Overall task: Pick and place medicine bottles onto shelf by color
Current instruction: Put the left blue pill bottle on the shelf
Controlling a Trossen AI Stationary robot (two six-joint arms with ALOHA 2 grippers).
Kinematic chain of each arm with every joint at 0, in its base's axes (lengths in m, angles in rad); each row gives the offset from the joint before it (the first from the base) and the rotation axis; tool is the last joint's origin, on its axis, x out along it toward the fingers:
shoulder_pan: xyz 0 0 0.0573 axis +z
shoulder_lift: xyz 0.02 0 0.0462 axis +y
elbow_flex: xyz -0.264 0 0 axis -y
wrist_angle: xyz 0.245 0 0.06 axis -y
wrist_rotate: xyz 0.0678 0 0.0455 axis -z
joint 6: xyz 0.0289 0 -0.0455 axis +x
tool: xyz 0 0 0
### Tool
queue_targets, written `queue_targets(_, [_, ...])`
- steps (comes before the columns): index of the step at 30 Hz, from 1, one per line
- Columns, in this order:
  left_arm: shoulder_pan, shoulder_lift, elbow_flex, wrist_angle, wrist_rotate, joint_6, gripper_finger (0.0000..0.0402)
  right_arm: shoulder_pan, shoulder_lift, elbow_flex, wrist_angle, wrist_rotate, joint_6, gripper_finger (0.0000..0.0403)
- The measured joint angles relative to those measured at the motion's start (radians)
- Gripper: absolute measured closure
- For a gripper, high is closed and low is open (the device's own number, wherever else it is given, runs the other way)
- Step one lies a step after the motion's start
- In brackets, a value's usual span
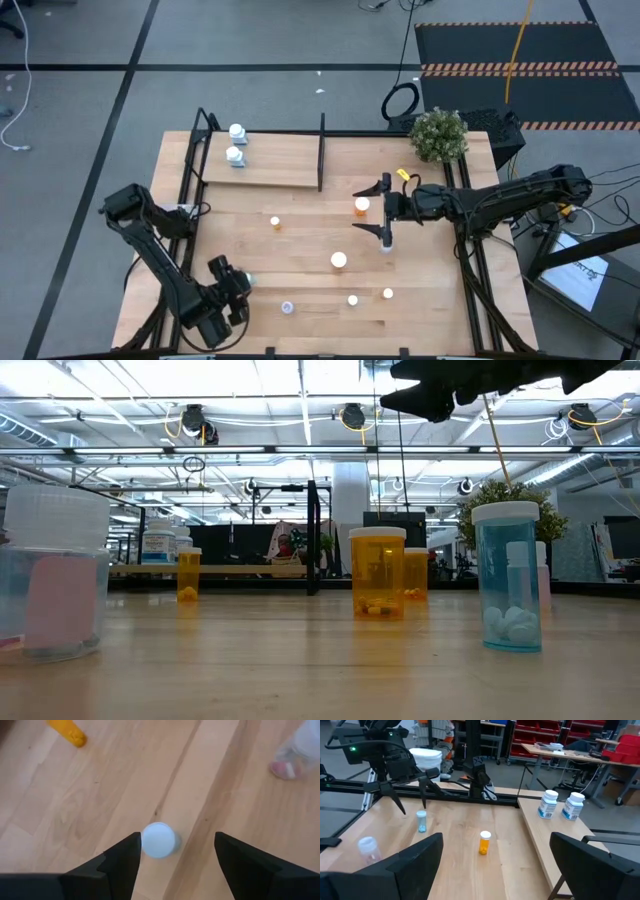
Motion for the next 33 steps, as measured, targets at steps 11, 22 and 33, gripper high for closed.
queue_targets(11, [0.0, 0.0, -0.045, 0.059, -0.014, -0.021, 0.0151, 0.0, 0.0, 0.0, -0.025, 0.001, 0.005, 0.0039])
queue_targets(22, [0.0, 0.0, -0.095, 0.101, -0.012, -0.029, 0.016, 0.0, 0.0, 0.0, -0.027, 0.003, 0.002, 0.0039])
queue_targets(33, [0.0, 0.0, -0.095, 0.1, -0.012, -0.029, 0.0248, 0.0, 0.0, 0.001, -0.027, 0.003, 0.004, 0.0039])
